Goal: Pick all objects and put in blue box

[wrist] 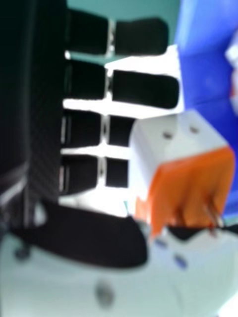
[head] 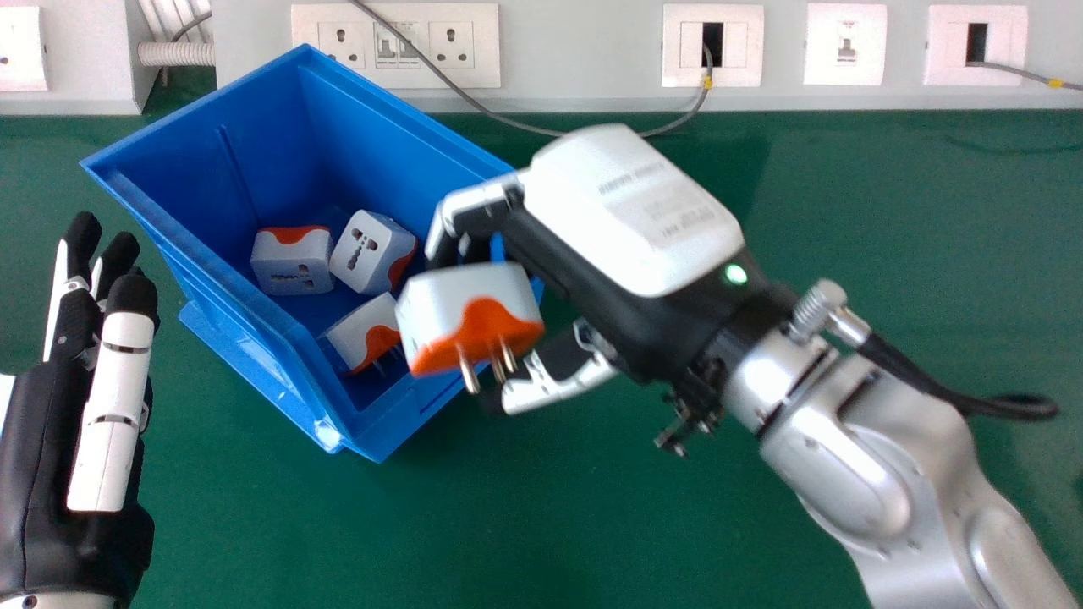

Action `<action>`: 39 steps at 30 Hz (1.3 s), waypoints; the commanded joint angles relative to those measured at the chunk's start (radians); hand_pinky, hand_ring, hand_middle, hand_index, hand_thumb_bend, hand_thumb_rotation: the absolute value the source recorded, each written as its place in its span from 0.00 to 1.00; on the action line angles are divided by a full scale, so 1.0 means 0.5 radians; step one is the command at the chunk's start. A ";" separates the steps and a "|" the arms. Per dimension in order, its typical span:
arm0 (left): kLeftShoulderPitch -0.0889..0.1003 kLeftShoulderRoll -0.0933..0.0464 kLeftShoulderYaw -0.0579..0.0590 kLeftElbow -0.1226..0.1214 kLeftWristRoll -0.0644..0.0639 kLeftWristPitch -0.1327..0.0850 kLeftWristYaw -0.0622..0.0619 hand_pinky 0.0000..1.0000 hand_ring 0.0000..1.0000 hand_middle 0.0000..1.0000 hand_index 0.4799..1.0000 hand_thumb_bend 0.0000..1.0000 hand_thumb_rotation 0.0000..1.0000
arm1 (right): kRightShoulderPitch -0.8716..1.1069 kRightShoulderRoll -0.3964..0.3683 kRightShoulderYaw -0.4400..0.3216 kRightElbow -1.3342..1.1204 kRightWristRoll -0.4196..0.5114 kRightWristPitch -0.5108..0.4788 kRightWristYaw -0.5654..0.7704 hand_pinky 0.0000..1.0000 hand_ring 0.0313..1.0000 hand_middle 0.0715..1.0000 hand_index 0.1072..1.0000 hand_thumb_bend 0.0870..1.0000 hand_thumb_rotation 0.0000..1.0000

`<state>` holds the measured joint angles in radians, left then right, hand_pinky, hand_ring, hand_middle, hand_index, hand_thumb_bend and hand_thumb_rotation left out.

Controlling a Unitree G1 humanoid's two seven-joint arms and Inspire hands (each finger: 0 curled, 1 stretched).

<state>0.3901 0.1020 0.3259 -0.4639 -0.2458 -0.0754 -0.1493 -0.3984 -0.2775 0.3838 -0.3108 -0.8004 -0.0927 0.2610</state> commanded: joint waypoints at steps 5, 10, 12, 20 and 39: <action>-0.003 0.015 0.025 -0.023 -0.006 -0.059 -0.004 1.00 1.00 0.99 1.00 0.46 0.82 | -0.352 0.156 0.056 0.408 -0.001 -0.169 -0.264 0.33 0.41 0.49 0.46 0.45 0.00; -0.013 0.013 0.027 -0.007 -0.002 -0.073 -0.001 1.00 1.00 0.99 1.00 0.46 0.82 | -0.574 0.249 0.104 0.710 -0.016 -0.194 -0.354 0.33 0.42 0.49 0.45 0.45 0.00; -0.014 0.012 0.027 -0.010 -0.002 -0.075 0.001 1.00 1.00 0.99 1.00 0.46 0.82 | -0.721 0.305 0.135 0.917 -0.024 -0.197 -0.387 0.33 0.42 0.49 0.45 0.45 0.00; -0.018 0.021 0.052 0.008 -0.023 -0.081 -0.006 1.00 1.00 0.99 1.00 0.47 0.82 | -1.174 0.472 0.243 1.580 -0.062 -0.166 -0.430 0.33 0.42 0.49 0.46 0.44 0.00; 0.062 0.010 0.075 -0.021 -0.003 -0.110 0.001 1.00 1.00 0.98 1.00 0.48 0.82 | -1.907 0.847 0.521 3.042 -0.174 -0.135 -1.030 0.36 0.42 0.46 0.43 0.45 0.00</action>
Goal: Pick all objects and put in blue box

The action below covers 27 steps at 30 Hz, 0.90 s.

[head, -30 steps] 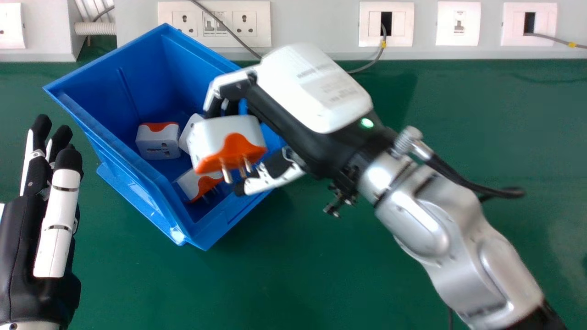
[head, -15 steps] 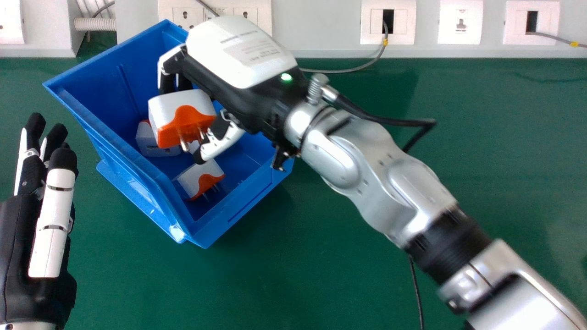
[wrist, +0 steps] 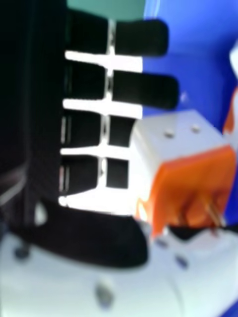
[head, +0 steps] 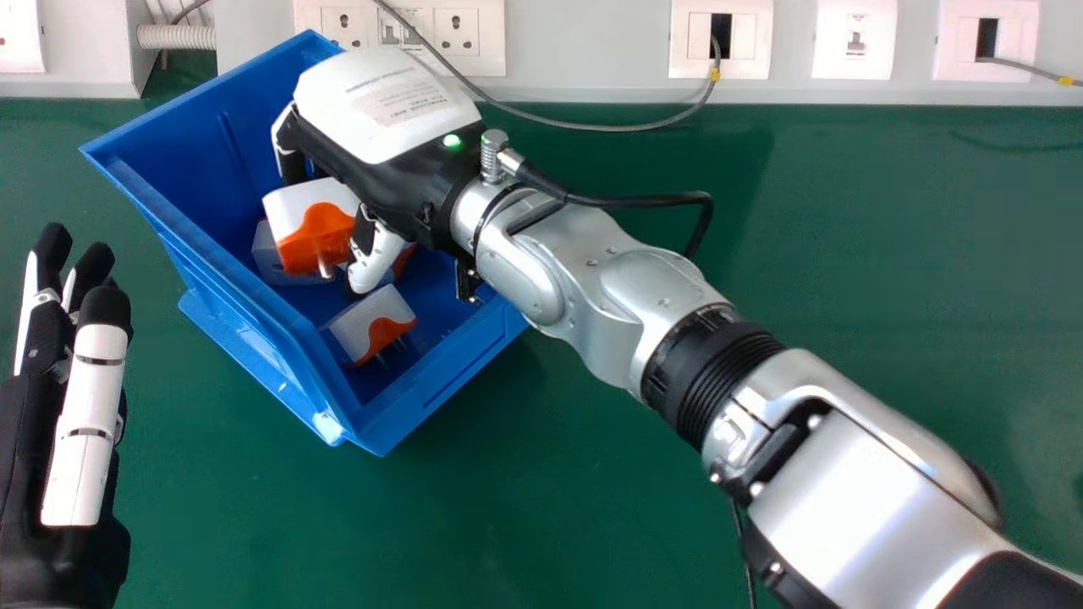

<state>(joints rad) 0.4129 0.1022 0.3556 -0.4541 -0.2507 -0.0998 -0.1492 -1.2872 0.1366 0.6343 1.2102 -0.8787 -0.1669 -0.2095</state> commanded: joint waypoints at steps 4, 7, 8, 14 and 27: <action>0.032 -0.008 0.006 -0.033 0.020 -0.087 0.001 0.99 1.00 0.98 1.00 0.48 0.82 | -0.156 0.049 0.080 0.083 -0.047 0.056 -0.155 0.38 0.43 0.45 0.41 0.45 0.00; 0.039 -0.019 -0.002 -0.020 0.022 -0.108 0.000 0.99 1.00 0.98 1.00 0.48 0.83 | -0.154 0.067 0.080 0.121 -0.030 0.064 -0.182 0.38 0.43 0.45 0.40 0.45 0.00; 0.042 -0.021 -0.002 -0.017 0.021 -0.112 0.000 0.99 1.00 0.98 1.00 0.48 0.83 | -0.152 0.072 0.074 0.130 -0.019 0.063 -0.178 0.39 0.43 0.45 0.40 0.45 0.00; 0.070 -0.027 0.004 -0.010 0.004 -0.132 -0.008 0.99 1.00 0.99 1.00 0.48 0.83 | -0.129 0.070 0.054 0.131 0.024 0.033 -0.162 0.40 0.43 0.44 0.41 0.45 0.00; 0.082 -0.042 -0.018 -0.031 -0.001 -0.122 0.010 1.00 1.00 0.99 1.00 0.49 0.83 | -0.075 0.053 0.056 0.136 0.071 0.036 -0.171 0.37 0.41 0.45 0.44 0.45 0.00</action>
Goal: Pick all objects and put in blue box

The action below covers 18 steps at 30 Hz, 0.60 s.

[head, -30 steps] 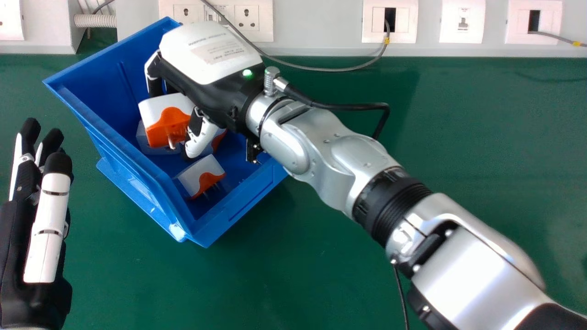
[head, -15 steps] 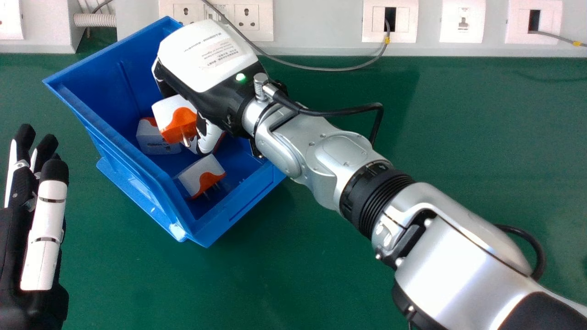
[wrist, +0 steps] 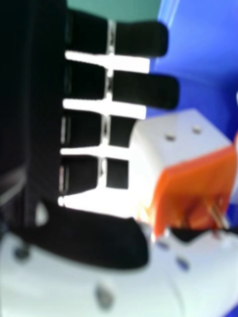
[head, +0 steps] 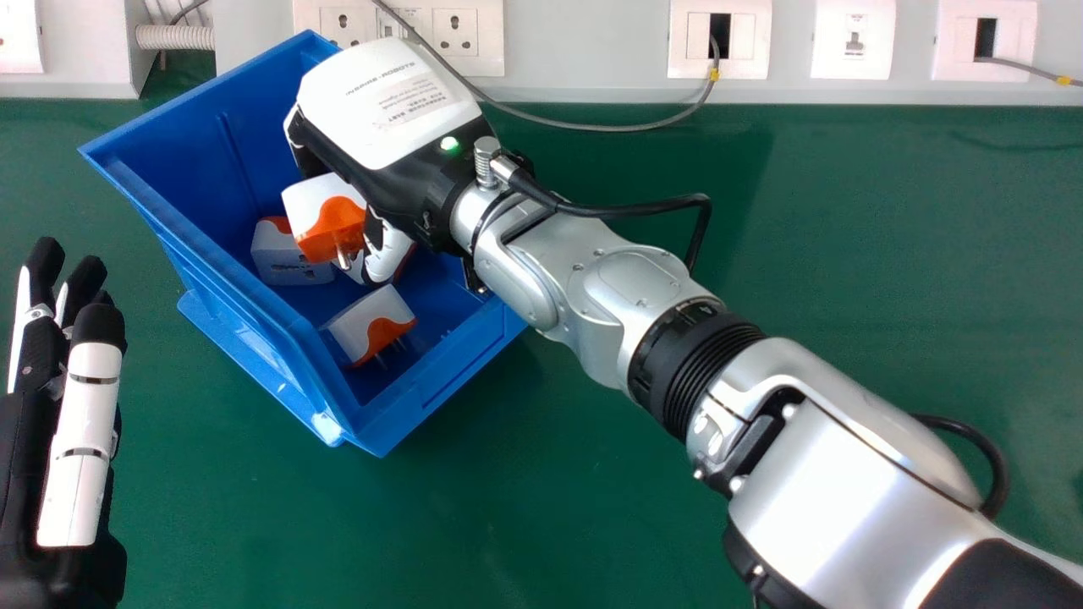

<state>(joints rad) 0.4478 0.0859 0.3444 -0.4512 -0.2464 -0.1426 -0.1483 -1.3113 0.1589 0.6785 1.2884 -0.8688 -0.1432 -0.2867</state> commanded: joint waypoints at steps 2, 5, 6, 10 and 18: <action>0.015 -0.012 0.001 -0.046 -0.006 -0.033 0.013 1.00 0.99 0.99 1.00 0.50 0.83 | -0.013 0.009 -0.084 -0.021 0.110 -0.022 0.030 0.37 0.42 0.45 0.43 0.45 0.00; 0.015 -0.012 -0.003 -0.052 -0.002 -0.032 0.020 1.00 1.00 0.99 1.00 0.50 0.83 | 0.007 0.015 -0.143 -0.026 0.189 -0.016 0.089 0.37 0.42 0.46 0.42 0.45 0.00; 0.016 -0.013 -0.005 -0.058 0.002 -0.030 0.024 1.00 1.00 0.99 1.00 0.50 0.83 | 0.013 0.018 -0.164 -0.034 0.217 -0.004 0.117 0.37 0.42 0.46 0.42 0.45 0.00; 0.021 -0.020 -0.022 -0.083 0.016 -0.021 0.046 1.00 1.00 0.99 1.00 0.50 0.83 | 0.016 0.024 -0.134 -0.050 0.206 0.072 0.175 0.36 0.43 0.48 0.43 0.45 0.00; 0.028 -0.033 -0.047 -0.125 0.049 -0.010 0.083 1.00 1.00 0.99 1.00 0.50 0.83 | 0.041 -0.003 -0.093 -0.075 0.190 0.088 0.196 0.54 0.71 0.74 0.65 0.70 0.06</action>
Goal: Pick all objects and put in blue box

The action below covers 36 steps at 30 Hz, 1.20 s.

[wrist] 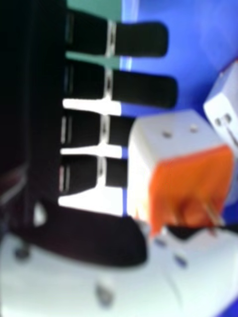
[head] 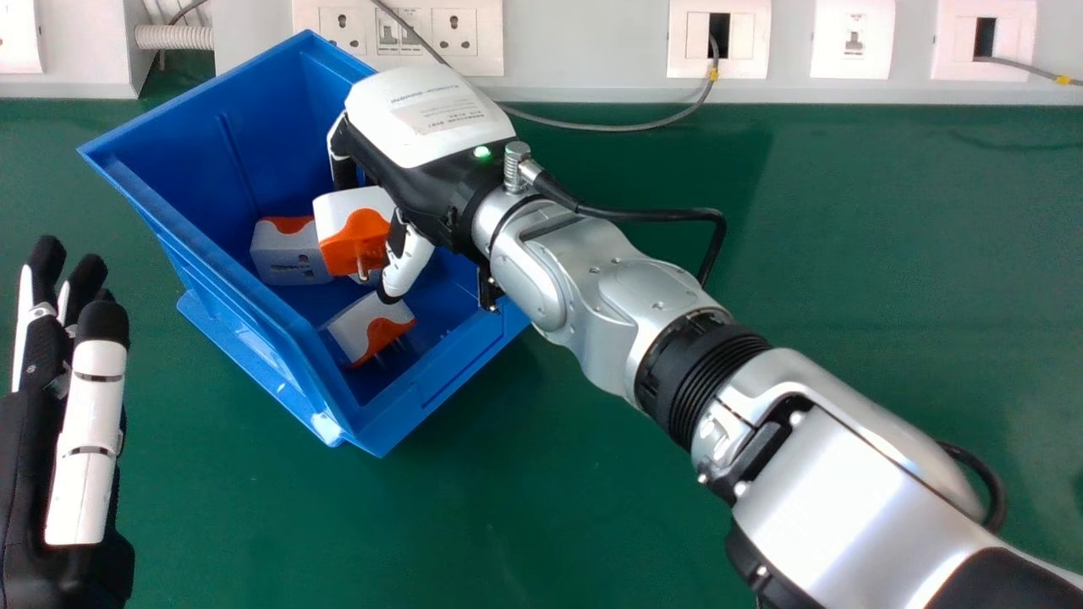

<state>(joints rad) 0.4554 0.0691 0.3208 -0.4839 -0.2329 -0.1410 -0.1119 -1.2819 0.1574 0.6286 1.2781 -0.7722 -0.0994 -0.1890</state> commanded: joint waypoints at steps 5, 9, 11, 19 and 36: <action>0.018 -0.009 -0.011 -0.077 0.034 -0.011 0.027 0.99 0.99 0.98 1.00 0.50 0.84 | -0.009 -0.006 0.045 -0.047 -0.025 0.005 -0.007 0.64 0.84 0.89 0.79 0.77 0.10; 0.013 -0.018 -0.019 -0.082 0.049 -0.006 0.042 0.99 0.99 0.98 1.00 0.50 0.84 | -0.004 -0.018 0.076 -0.052 -0.056 0.003 -0.044 0.69 0.90 0.96 0.86 0.79 0.13; 0.011 -0.018 -0.024 -0.084 0.056 -0.004 0.051 0.99 0.99 0.98 1.00 0.49 0.84 | -0.003 -0.021 0.078 -0.058 -0.054 0.001 -0.050 0.70 0.91 0.97 0.87 0.80 0.14; 0.006 -0.021 -0.032 -0.092 0.069 0.007 0.069 1.00 1.00 0.98 1.00 0.49 0.84 | 0.007 -0.019 0.074 -0.054 -0.045 0.000 -0.067 0.70 0.93 0.99 0.89 0.82 0.17; -0.020 -0.012 -0.015 -0.036 0.060 -0.022 0.052 1.00 1.00 0.98 1.00 0.50 0.84 | 0.027 -0.045 0.115 -0.110 -0.083 -0.010 -0.128 0.70 0.91 0.97 0.88 0.82 0.16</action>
<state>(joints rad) 0.4467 0.0575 0.3022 -0.4906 -0.1988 -0.1306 -0.0854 -1.2470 0.1430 0.6804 1.2562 -0.8005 -0.0988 -0.2200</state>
